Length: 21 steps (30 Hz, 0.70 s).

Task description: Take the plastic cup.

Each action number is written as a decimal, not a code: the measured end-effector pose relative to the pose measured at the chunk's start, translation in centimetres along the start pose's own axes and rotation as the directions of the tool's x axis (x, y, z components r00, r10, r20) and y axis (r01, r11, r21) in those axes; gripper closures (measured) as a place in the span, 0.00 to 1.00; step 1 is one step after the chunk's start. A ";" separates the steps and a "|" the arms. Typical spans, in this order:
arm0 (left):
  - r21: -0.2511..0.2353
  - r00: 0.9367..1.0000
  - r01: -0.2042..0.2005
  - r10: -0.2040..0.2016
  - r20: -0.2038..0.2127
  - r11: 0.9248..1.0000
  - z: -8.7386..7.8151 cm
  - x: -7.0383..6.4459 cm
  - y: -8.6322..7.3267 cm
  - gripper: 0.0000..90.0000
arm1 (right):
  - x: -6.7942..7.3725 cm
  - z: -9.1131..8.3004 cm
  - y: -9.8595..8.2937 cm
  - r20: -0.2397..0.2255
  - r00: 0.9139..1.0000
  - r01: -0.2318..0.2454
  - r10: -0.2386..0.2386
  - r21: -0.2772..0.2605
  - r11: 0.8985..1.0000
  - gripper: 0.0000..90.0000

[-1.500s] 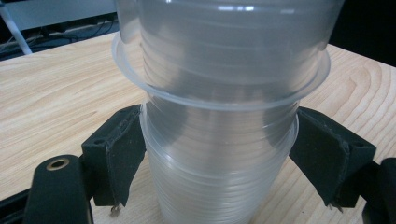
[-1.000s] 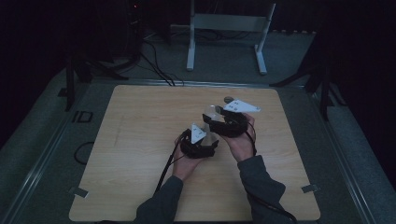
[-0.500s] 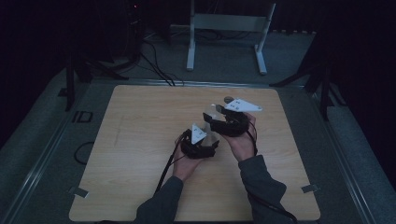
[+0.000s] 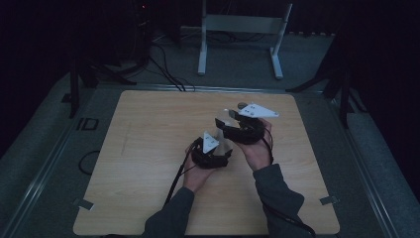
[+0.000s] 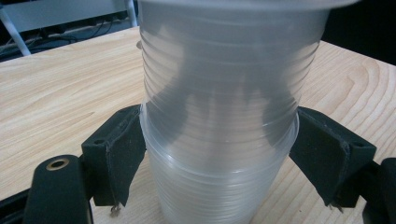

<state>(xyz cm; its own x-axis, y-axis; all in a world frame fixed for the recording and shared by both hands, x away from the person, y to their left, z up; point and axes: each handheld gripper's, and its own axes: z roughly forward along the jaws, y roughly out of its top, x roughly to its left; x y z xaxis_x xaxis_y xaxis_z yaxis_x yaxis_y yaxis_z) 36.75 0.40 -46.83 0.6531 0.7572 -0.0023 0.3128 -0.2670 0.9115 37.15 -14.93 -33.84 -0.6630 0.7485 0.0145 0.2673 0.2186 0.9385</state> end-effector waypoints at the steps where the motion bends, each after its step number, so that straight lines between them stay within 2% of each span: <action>1: 0.000 1.000 0.000 0.000 0.000 1.000 0.0 0.0 0.0 0.23 | 0.0 0.0 0.1 0.000 1.000 -0.002 0.002 -0.002 1.000 0.44; 21: -0.003 1.000 -0.002 0.002 -0.001 1.000 0.0 0.0 0.0 0.23 | 0.1 -0.6 0.6 0.004 1.000 0.003 -0.003 -0.024 1.000 0.44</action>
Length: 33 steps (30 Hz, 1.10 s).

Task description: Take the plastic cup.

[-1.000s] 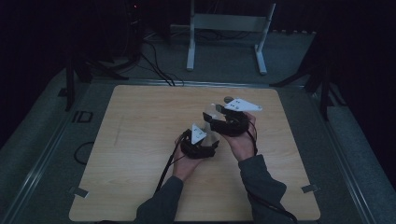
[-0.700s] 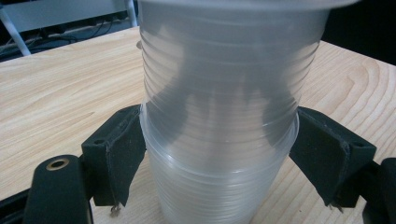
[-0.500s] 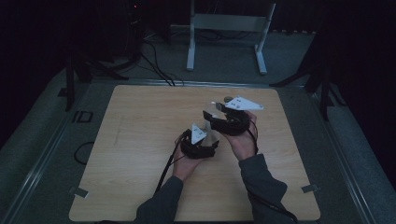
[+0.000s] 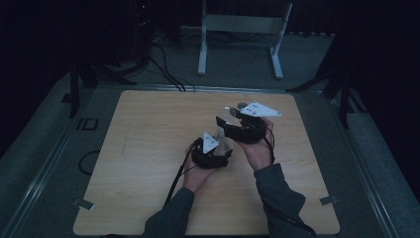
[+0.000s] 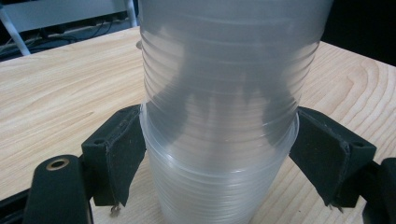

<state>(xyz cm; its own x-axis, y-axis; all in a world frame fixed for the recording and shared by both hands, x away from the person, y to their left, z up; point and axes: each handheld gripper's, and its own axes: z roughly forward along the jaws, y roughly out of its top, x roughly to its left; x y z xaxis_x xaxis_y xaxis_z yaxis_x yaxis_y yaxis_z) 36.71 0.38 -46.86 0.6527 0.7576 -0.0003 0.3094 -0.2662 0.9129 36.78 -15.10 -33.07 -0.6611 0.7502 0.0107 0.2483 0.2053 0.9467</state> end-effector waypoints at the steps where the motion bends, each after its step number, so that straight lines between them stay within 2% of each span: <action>1: 0.000 1.000 0.001 -0.001 0.001 1.000 0.0 0.0 0.0 0.23 | 0.0 0.0 0.0 -0.001 1.000 0.001 -0.001 0.000 1.000 0.44; 33: -0.005 1.000 0.002 -0.002 0.009 1.000 0.0 -0.1 -0.1 0.23 | -0.1 -1.3 0.9 0.000 1.000 -0.009 0.009 -0.045 0.999 0.44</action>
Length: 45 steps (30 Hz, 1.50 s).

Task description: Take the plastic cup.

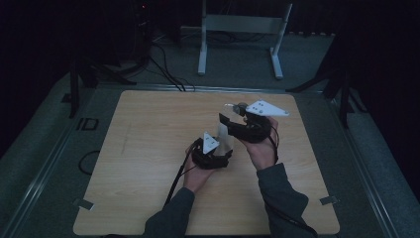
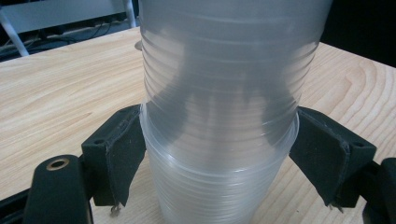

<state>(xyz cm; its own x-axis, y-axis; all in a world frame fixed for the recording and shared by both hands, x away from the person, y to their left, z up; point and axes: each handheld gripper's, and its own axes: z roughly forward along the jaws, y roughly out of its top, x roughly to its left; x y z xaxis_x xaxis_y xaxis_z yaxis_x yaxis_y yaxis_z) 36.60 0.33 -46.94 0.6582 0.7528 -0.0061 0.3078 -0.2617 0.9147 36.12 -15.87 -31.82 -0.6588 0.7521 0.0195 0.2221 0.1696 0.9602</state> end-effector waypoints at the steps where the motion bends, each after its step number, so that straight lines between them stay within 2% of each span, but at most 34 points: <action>1: -0.001 1.000 -0.001 0.001 0.002 1.000 0.0 0.0 0.0 0.22 | 0.0 -0.1 0.0 0.000 1.000 0.000 0.000 -0.003 1.000 0.44; 23: -0.006 1.000 0.001 -0.001 -0.003 1.000 -0.1 -0.1 0.0 0.22 | 0.0 -1.0 0.9 0.006 1.000 0.006 -0.006 -0.039 0.999 0.45; 45: -0.030 1.000 -0.002 0.002 -0.001 1.000 -1.0 0.0 0.1 0.19 | -1.4 -2.6 0.7 0.049 0.999 -0.013 0.015 -0.049 0.999 0.45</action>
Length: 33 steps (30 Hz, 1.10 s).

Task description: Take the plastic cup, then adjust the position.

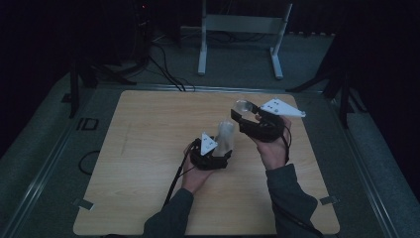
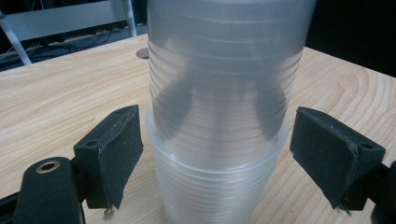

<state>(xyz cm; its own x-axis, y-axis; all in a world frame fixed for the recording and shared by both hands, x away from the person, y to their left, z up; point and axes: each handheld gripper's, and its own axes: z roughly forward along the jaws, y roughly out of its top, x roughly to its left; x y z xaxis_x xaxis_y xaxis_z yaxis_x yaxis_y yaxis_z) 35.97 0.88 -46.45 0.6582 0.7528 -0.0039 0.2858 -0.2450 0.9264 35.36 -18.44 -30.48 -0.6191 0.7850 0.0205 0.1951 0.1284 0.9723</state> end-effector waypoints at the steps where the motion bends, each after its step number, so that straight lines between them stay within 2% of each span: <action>1: -0.001 1.000 0.001 -0.001 0.001 1.000 -0.1 0.0 0.0 0.19 | -0.1 -0.1 0.0 0.002 1.000 -0.003 0.003 0.001 1.000 0.45; 6: -0.015 1.000 0.001 -0.001 -0.005 1.000 -0.4 0.0 0.0 0.19 | -0.6 -0.5 -0.3 0.021 1.000 -0.006 0.006 0.002 1.000 0.44; 21: -0.014 1.000 -0.008 0.008 0.000 1.000 -0.9 0.0 -0.1 0.19 | -2.4 -2.1 -1.5 0.085 0.996 -0.024 0.023 0.009 1.000 0.45; 33: -0.040 1.000 -0.007 0.007 0.003 0.999 -1.8 0.1 0.2 0.19 | -3.8 -3.3 -2.6 0.121 0.992 -0.044 0.041 0.021 0.999 0.44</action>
<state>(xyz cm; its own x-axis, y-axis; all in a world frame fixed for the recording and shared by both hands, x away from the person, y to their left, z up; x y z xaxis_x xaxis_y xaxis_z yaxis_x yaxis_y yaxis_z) 34.79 2.01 -45.61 0.6621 0.7494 0.0017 0.2527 -0.2254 0.9409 34.73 -23.78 -32.32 -0.5135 0.8575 0.0323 0.2379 0.1061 0.9655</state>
